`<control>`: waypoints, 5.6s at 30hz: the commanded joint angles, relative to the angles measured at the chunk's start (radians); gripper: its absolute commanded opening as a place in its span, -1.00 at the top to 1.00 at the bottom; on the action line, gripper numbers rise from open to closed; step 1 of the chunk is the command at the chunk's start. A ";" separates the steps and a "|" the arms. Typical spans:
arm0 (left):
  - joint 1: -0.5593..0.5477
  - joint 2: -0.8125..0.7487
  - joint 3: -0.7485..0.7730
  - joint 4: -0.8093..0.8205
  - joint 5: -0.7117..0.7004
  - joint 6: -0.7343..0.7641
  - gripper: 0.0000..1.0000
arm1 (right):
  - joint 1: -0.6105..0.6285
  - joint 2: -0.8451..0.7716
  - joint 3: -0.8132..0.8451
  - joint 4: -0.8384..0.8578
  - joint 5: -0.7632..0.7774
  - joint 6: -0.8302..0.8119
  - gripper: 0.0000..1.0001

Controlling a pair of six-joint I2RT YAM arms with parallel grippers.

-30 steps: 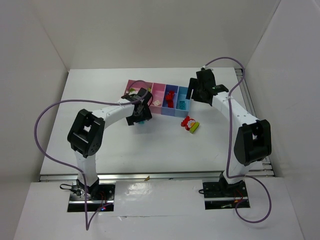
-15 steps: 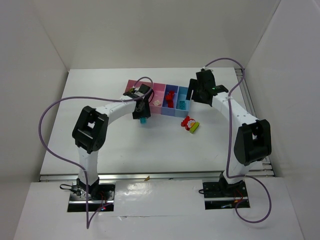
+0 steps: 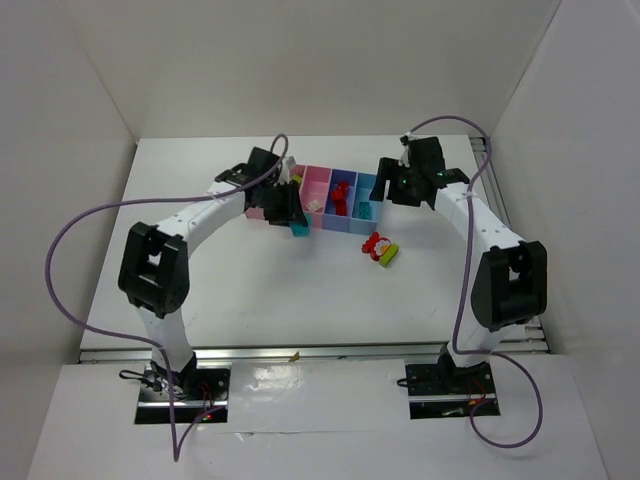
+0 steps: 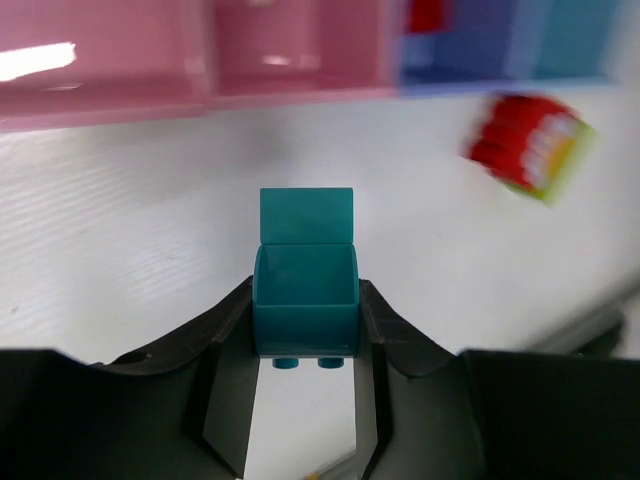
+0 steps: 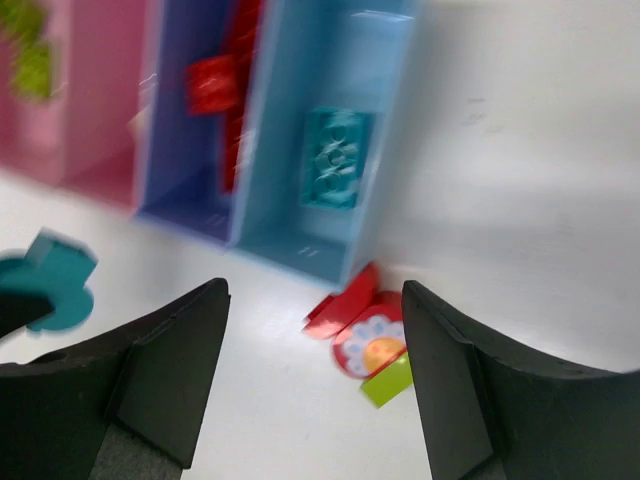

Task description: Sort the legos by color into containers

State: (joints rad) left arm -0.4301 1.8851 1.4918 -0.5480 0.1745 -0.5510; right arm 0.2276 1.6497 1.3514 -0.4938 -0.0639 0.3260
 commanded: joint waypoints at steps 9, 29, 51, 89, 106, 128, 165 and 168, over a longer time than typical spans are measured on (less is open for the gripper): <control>0.122 -0.095 -0.005 0.246 0.995 0.152 1.00 | -0.034 -0.082 0.067 -0.023 -0.911 -0.246 -0.71; 0.103 -0.057 0.048 0.338 1.209 0.131 1.00 | 0.064 0.042 0.161 -0.043 -1.168 -0.312 -0.79; 0.165 -0.084 -0.071 0.453 1.176 0.048 1.00 | -0.109 -0.025 -0.069 0.198 -0.779 0.022 0.95; 0.021 0.137 0.317 0.175 0.425 -0.106 1.00 | -0.002 0.207 0.228 0.066 0.120 0.076 -0.41; -0.095 0.555 0.813 0.175 0.243 -0.250 0.13 | -0.169 -0.370 -0.187 -0.057 0.322 0.153 -0.42; -0.070 0.086 0.438 0.138 0.327 -0.055 -0.64 | 0.072 -0.163 -0.336 -0.048 0.087 0.163 -0.52; -0.006 -0.053 0.212 0.088 0.309 -0.036 -0.45 | 0.265 0.038 -0.330 -0.011 -0.002 -0.041 0.06; -0.006 -0.053 0.190 0.077 0.309 -0.036 -0.42 | 0.294 0.019 -0.330 -0.011 -0.037 -0.083 0.09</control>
State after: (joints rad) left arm -0.4335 1.8355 1.7004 -0.4713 0.4675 -0.6048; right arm 0.4965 1.6791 1.0225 -0.4740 -0.0662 0.2943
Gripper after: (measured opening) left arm 0.713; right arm 0.459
